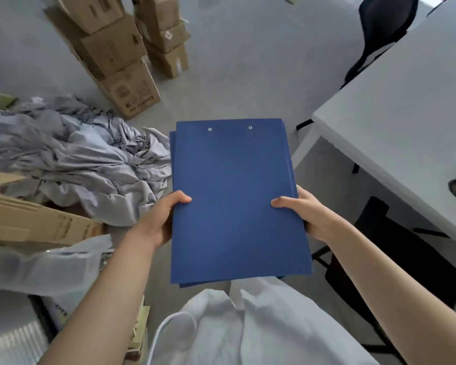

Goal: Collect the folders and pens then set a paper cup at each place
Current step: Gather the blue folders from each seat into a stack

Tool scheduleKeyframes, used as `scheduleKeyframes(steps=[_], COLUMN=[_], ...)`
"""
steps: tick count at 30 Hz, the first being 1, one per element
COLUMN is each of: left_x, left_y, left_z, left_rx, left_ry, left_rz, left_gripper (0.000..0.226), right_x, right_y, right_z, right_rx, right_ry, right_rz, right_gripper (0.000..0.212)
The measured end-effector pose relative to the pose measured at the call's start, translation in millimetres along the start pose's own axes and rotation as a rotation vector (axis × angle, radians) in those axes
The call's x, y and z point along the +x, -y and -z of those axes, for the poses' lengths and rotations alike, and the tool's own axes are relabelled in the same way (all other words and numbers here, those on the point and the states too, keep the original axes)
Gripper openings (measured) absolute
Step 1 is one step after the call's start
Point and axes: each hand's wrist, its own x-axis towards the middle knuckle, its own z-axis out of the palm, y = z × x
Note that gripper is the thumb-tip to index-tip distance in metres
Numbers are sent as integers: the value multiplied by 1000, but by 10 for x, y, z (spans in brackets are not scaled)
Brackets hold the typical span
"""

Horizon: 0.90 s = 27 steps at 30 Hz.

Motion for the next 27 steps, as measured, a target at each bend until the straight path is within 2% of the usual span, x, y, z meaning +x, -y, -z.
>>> scheduleKeyframes(steps=[4,6,8,16,24,27], left_x=[521,760,1040,2139,3100,3351], left_y=[-552,-809,-1095,-2075,-3089,-3321], left_z=[-338,-473,-615,-1147,-1848,-2226], left_rx=[27,47,60,212,461,551], left_ry=[52,81,96,194,426,523], left_rz=[2,-14,11,91,163,148], left_gripper=[22,28,35,32,46,39], right_x=[417,610,807,1468,1873,1923], right_y=[531,738,941,1575,2027,2097], right_z=[302,425,538,919,1164,1247], right_rx=[17,41,68,162,340,413], right_ry=[-44,-73,-112,-257,-492,-571], right_rz=[27,25,9,-4,35,63], right_gripper=[54,56,58,60,65,64])
